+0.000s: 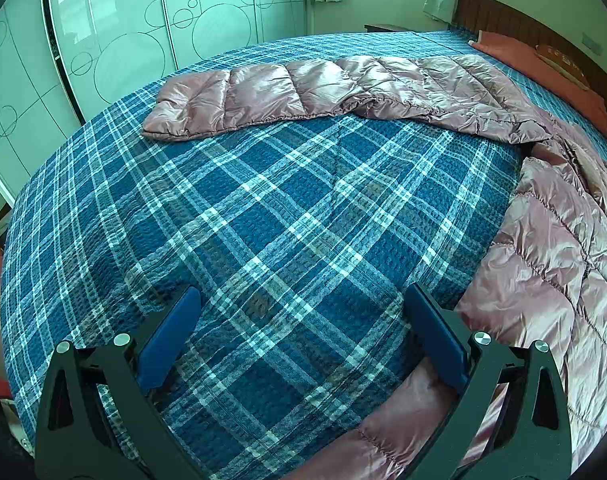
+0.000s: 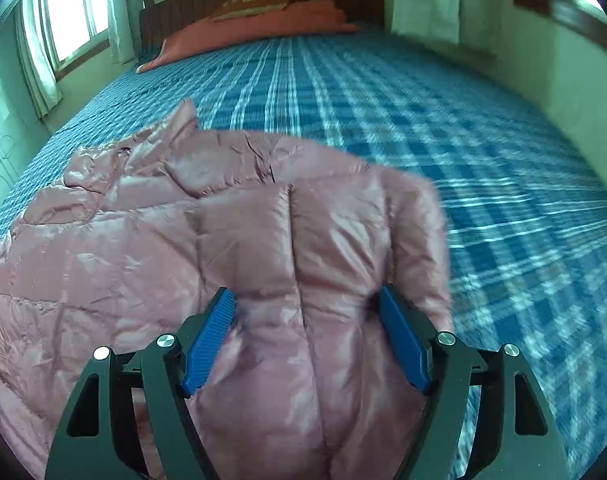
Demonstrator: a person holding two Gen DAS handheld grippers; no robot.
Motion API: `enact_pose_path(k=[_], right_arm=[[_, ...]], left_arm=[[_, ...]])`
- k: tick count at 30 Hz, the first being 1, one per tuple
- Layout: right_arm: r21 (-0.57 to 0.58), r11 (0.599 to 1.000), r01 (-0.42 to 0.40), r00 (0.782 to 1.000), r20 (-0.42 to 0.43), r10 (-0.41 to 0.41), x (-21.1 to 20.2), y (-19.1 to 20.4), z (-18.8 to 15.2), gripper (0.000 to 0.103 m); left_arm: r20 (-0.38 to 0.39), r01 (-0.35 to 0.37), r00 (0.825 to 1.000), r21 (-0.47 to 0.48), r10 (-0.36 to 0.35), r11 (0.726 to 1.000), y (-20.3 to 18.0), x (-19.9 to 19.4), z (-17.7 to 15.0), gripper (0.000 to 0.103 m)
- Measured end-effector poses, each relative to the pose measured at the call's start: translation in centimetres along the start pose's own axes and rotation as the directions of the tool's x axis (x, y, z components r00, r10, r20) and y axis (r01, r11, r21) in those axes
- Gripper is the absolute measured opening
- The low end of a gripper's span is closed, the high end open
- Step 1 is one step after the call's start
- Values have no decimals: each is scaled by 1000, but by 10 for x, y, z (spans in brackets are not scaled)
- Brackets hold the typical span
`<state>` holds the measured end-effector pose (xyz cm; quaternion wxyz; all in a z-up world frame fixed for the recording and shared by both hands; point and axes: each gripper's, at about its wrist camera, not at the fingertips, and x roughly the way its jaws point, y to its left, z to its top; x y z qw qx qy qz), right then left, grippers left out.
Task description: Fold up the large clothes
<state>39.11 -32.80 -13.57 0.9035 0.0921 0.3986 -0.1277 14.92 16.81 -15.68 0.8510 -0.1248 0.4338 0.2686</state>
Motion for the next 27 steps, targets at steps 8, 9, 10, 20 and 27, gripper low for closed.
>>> enact_pose_path(k=[8, 9, 10, 20, 27], right_arm=[[-54, 998, -44, 999, -5, 43, -12, 21, -42, 74], [-44, 998, -45, 999, -12, 45, -7, 20, -45, 74], [-43, 998, -43, 999, -10, 43, -7, 22, -47, 74], [-71, 997, -37, 999, 1, 37, -6, 26, -51, 81], [-79, 996, -34, 999, 6, 34, -4, 26, -50, 82]], left_arm=[[1, -2, 1000, 1, 2, 1000, 5, 4, 1, 101], [1, -2, 1000, 2, 2, 1000, 5, 3, 2, 101], [2, -2, 1000, 1, 2, 1000, 5, 3, 1, 101], [9, 153, 988, -71, -153, 986, 31, 0, 17, 101], [109, 242, 969, -213, -223, 947, 72, 30, 66, 96]])
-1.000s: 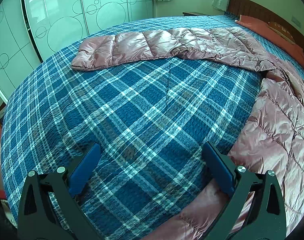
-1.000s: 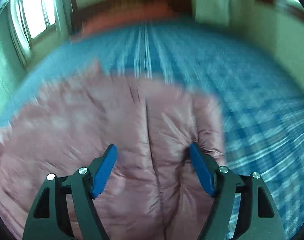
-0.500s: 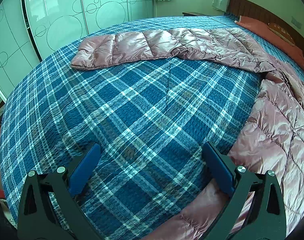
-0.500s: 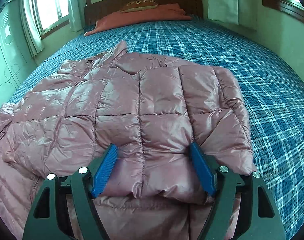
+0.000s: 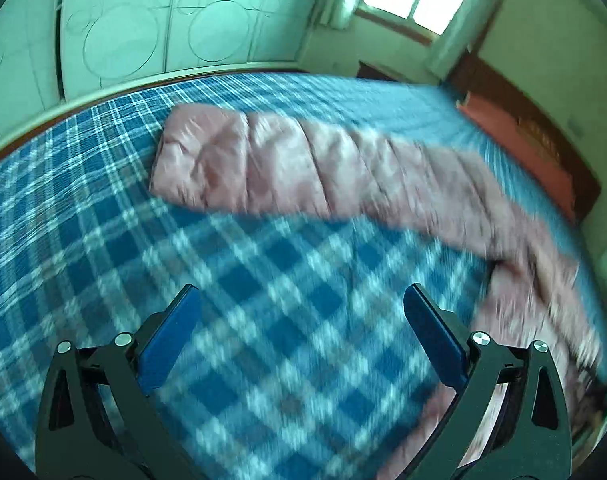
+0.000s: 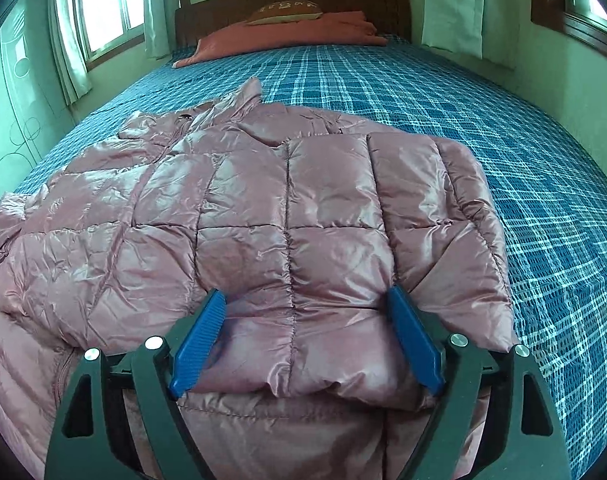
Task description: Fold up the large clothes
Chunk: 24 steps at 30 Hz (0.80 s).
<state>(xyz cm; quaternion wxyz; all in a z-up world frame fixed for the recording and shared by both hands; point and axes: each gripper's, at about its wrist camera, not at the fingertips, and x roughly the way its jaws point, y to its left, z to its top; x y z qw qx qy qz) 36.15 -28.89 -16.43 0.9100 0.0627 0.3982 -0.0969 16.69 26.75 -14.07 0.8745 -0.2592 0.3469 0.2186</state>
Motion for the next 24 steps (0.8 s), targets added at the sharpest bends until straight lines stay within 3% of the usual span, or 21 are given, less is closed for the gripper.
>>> enact_pose_path(k=[2, 4, 6, 10, 12, 13, 15, 17, 21, 24], right_arm=[[-2, 1000, 1, 1000, 1, -1, 1, 0, 0, 82], [-1, 1000, -1, 1000, 0, 1, 0, 0, 0, 82], [-2, 1000, 0, 1000, 1, 0, 0, 1, 0, 82], [-3, 1000, 1, 1000, 1, -1, 0, 1, -1, 82], [-3, 1000, 0, 1000, 2, 0, 0, 1, -1, 82], [-3, 1000, 0, 1000, 2, 0, 0, 1, -1, 82], [-4, 1000, 1, 1000, 3, -1, 0, 1, -1, 82], [-3, 1000, 1, 1000, 3, -1, 0, 2, -1, 82], [-3, 1000, 1, 1000, 4, -1, 0, 1, -1, 82], [-3, 1000, 3, 1000, 4, -3, -1, 2, -1, 82]], left_arm=[[0, 29, 1000, -76, -29, 997, 14, 23, 16, 79], [-13, 59, 998, -179, -63, 982, 30, 46, 27, 79], [45, 79, 996, -218, -71, 973, 34, 53, 38, 80], [72, 108, 993, -319, -90, 941, 44, 77, 57, 82], [86, 98, 994, -355, -72, 930, 44, 86, 63, 76], [85, 83, 995, -360, -56, 929, 44, 87, 66, 67], [80, 48, 997, -352, -22, 935, 41, 95, 72, 46], [79, 20, 997, -314, 5, 949, 38, 102, 78, 17], [92, -14, 995, -242, 38, 970, 10, 109, 95, 9], [166, -16, 986, -100, 32, 995, -42, 96, 101, 8]])
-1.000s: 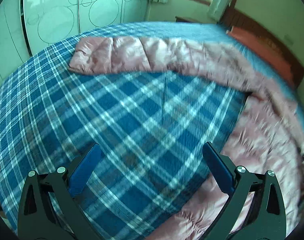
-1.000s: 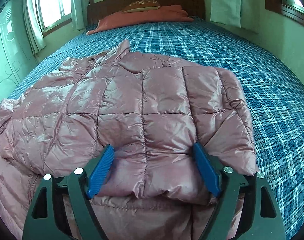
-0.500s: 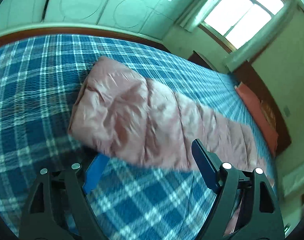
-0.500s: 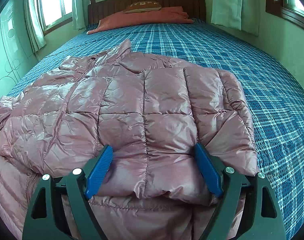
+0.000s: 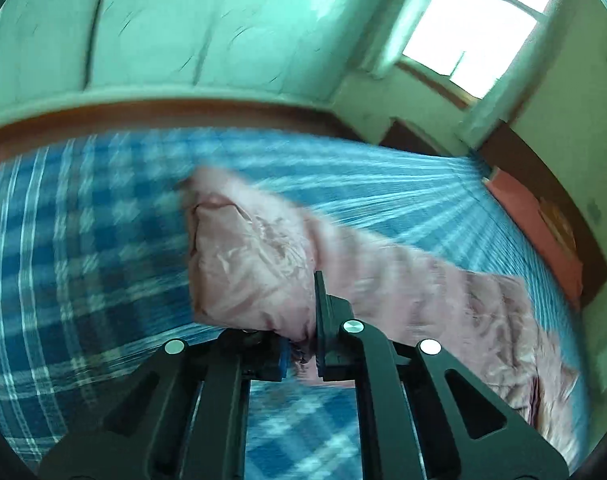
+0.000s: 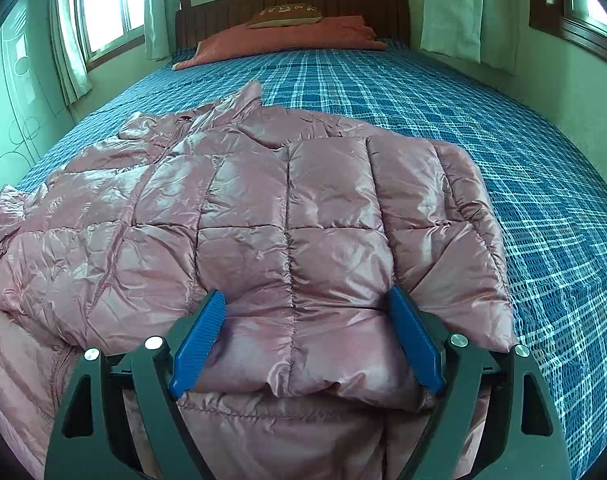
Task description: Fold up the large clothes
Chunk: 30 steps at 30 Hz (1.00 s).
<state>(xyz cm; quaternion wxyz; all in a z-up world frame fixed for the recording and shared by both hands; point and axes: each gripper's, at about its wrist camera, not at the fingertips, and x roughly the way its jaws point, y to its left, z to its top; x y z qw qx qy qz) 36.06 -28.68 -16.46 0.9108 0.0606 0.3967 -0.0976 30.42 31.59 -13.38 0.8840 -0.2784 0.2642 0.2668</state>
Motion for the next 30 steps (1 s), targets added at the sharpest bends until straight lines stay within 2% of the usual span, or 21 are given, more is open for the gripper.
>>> enact_pose_path(k=[2, 3, 5, 8, 9, 11, 13, 14, 16, 17, 19, 23, 24, 25, 26, 27, 28, 30], right_arm=[[0, 1000, 1, 1000, 0, -1, 0, 0, 0, 82], [0, 1000, 1, 1000, 0, -1, 0, 0, 0, 82], [1, 1000, 0, 1000, 1, 0, 0, 0, 0, 82], [2, 1000, 2, 1000, 1, -2, 0, 0, 0, 82], [1, 1000, 2, 1000, 2, -2, 0, 0, 1, 82], [3, 1000, 2, 1000, 2, -2, 0, 0, 0, 82], [3, 1000, 3, 1000, 2, -3, 0, 0, 0, 82], [3, 1000, 4, 1000, 2, -4, 0, 0, 0, 82], [4, 1000, 4, 1000, 3, -4, 0, 0, 0, 82], [4, 1000, 4, 1000, 3, -4, 0, 0, 0, 82], [5, 1000, 3, 1000, 3, -3, 0, -1, 0, 82], [5, 1000, 6, 1000, 4, -6, 0, 0, 0, 82], [6, 1000, 6, 1000, 4, -6, 0, -1, 0, 82], [7, 1000, 5, 1000, 4, -5, 0, 0, 0, 82], [7, 1000, 7, 1000, 4, -7, 0, 0, 0, 82], [6, 1000, 8, 1000, 4, -8, 0, 0, -1, 82], [5, 1000, 10, 1000, 3, -10, 1, 1, -1, 82], [6, 1000, 10, 1000, 2, -10, 0, 0, 0, 82]], left_arm=[[34, 36, 999, 84, -39, 996, -37, -8, -3, 8], [39, 76, 996, 144, -82, 987, -67, -12, -8, 8], [28, 126, 990, 214, -135, 969, -104, -17, -16, 8], [-14, 215, 974, 350, -224, 912, -186, -22, -45, 8], [-29, 238, 969, 372, -245, 897, -203, -23, -53, 7], [-71, 296, 953, 439, -295, 848, -252, -26, -81, 8], [-102, 334, 939, 496, -329, 801, -284, -37, -110, 8], [-110, 344, 935, 519, -338, 782, -294, -42, -121, 8], [-146, 368, 924, 586, -353, 722, -332, -45, -156, 8], [-163, 379, 920, 598, -356, 707, -330, -50, -167, 8], [-211, 402, 912, 629, -352, 665, -353, -55, -200, 8], [-275, 426, 903, 665, -329, 613, -372, -60, -246, 9], [-283, 428, 903, 674, -324, 602, -375, -61, -256, 13], [-289, 432, 900, 679, -325, 593, -370, -72, -269, 25], [-297, 440, 896, 685, -328, 581, -372, -76, -276, 46], [-293, 440, 896, 687, -333, 579, -374, -78, -276, 55], [-284, 440, 895, 689, -343, 577, -369, -86, -274, 62], [-286, 457, 884, 700, -370, 549, -368, -97, -279, 62]])
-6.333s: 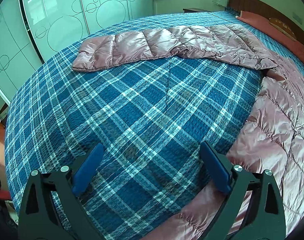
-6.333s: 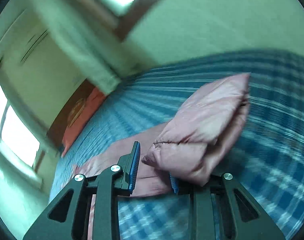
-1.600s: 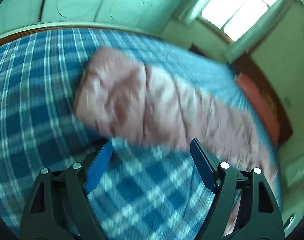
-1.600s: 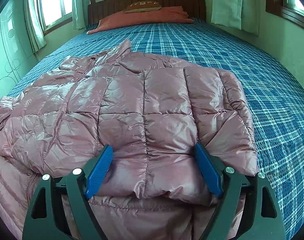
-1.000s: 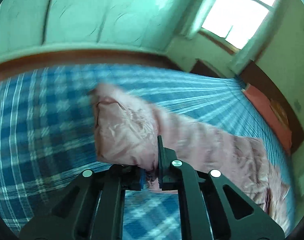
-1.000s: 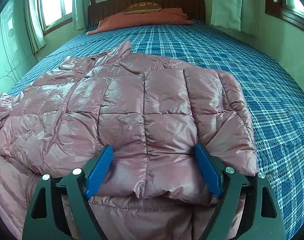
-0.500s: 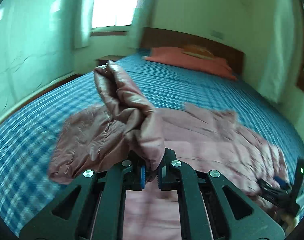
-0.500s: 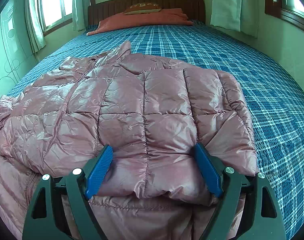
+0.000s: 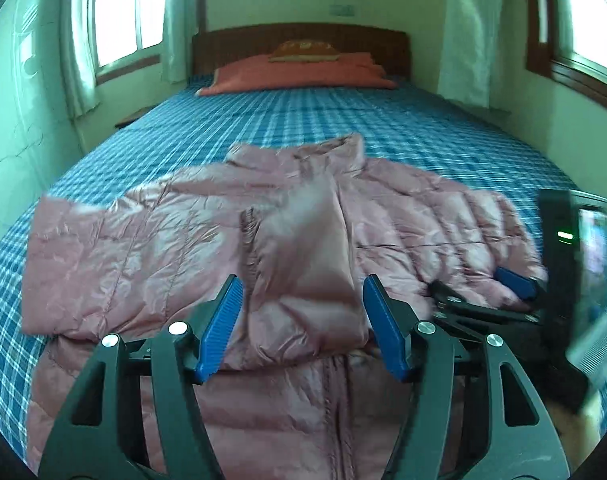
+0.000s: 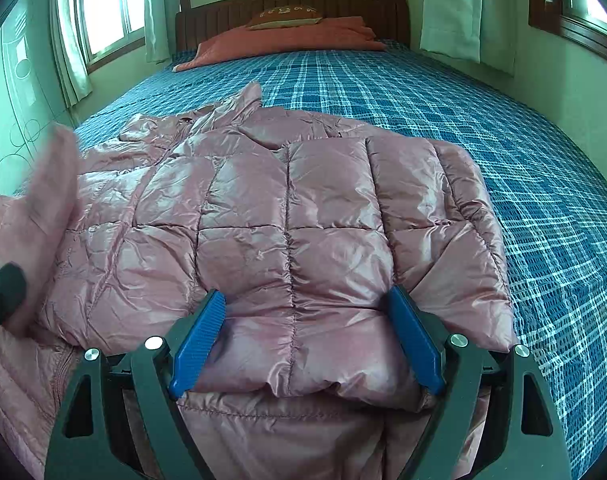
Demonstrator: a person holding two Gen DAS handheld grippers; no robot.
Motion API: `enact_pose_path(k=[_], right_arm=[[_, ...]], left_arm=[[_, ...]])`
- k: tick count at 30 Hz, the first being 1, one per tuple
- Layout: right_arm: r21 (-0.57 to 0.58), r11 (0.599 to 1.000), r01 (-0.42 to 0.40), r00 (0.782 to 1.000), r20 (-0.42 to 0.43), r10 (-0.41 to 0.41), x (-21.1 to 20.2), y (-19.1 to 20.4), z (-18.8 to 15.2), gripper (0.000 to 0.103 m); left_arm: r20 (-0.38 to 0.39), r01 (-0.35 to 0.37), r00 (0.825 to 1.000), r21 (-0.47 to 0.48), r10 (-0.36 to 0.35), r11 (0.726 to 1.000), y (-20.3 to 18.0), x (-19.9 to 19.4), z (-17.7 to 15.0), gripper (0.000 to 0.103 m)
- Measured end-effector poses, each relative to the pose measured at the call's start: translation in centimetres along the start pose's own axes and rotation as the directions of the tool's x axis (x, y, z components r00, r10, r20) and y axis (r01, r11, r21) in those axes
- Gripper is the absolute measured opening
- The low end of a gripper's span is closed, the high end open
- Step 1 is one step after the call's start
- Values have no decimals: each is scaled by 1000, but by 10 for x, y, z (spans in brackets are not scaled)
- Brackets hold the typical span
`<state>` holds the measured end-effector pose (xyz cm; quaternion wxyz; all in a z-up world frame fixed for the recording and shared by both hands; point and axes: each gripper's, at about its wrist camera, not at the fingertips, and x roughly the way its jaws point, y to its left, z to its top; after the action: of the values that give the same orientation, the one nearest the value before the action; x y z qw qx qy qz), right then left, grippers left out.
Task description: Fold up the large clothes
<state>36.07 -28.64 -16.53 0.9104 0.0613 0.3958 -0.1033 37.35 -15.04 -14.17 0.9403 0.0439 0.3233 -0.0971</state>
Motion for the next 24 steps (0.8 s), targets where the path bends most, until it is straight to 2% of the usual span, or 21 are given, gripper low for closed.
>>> enact_pose_path(k=[3, 5, 8, 11, 13, 18, 19, 20, 22, 24], right_arm=[[2, 1000, -1, 1000, -12, 1, -1, -1, 4, 82], [17, 1000, 1, 1000, -19, -1, -6, -2, 9, 82], [80, 995, -61, 998, 17, 60, -26, 0, 19, 82], [80, 986, -144, 989, 46, 140, -43, 23, 30, 82], [51, 979, -196, 980, 26, 195, -43, 48, 36, 82], [39, 963, -267, 961, -60, 268, -11, 93, 38, 82], [53, 956, -289, 951, -94, 293, -2, 99, 36, 69], [62, 950, -304, 941, -132, 310, 9, 104, 35, 30], [77, 944, -321, 936, -129, 329, 9, 107, 35, 16], [70, 948, -310, 946, -77, 315, -1, 99, 43, 13]], left_arm=[[14, 12, 1000, 25, -12, 1000, 13, -26, -3, 63], [26, 8, 1000, 13, -8, 1000, 36, -48, -6, 65], [32, -16, 999, -29, 17, 999, 77, -61, -10, 67], [31, -93, 995, -69, 95, 993, 122, -70, -20, 67], [14, -159, 987, -96, 161, 983, 153, -69, -30, 67], [-44, -230, 973, -201, 226, 952, 213, -70, -45, 67], [-49, -237, 971, -207, 232, 949, 219, -70, -47, 67], [-54, -246, 969, -210, 240, 946, 226, -70, -49, 67], [-58, -253, 967, -210, 246, 944, 234, -72, -49, 67], [-50, -255, 967, -215, 250, 943, 243, -75, -49, 67]])
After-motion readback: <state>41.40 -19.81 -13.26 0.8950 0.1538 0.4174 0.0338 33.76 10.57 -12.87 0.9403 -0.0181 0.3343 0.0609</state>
